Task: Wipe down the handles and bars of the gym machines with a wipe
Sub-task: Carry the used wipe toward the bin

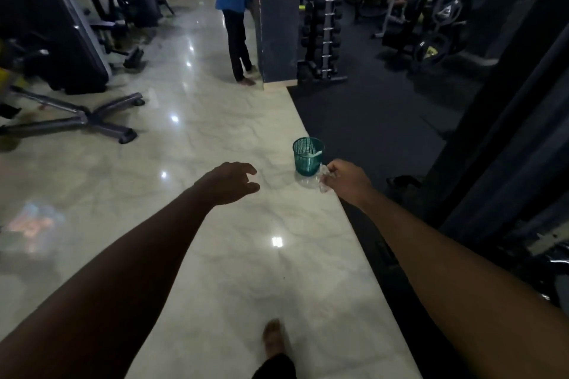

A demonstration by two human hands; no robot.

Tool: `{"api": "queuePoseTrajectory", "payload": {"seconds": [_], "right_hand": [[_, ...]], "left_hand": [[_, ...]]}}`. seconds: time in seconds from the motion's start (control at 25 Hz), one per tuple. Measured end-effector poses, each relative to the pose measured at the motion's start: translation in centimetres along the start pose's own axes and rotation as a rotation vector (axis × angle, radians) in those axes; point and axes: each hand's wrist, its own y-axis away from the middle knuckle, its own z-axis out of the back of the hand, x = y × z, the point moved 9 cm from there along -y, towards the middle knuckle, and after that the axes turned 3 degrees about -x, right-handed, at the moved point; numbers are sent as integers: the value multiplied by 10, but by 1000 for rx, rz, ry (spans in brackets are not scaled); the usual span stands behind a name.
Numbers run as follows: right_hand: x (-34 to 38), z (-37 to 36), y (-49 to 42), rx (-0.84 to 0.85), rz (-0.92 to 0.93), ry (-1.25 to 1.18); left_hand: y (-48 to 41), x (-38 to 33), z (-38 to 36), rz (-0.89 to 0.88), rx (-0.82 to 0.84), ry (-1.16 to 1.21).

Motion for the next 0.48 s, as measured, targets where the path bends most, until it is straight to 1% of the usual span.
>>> {"api": "queuePoseTrajectory", "payload": {"seconds": [0.12, 0.24, 0.36, 0.48], "right_hand": [[11, -7, -98, 22, 12, 51], [15, -12, -204, 36, -24, 40], [-3, -24, -309, 9, -74, 19], [-30, -42, -415, 3, -108, -22]], "left_hand": [[-106, 17, 12, -11, 59, -41], [-220, 32, 25, -16, 107, -34], [-331, 43, 26, -46, 115, -29], [-443, 58, 13, -48, 163, -41]]}}
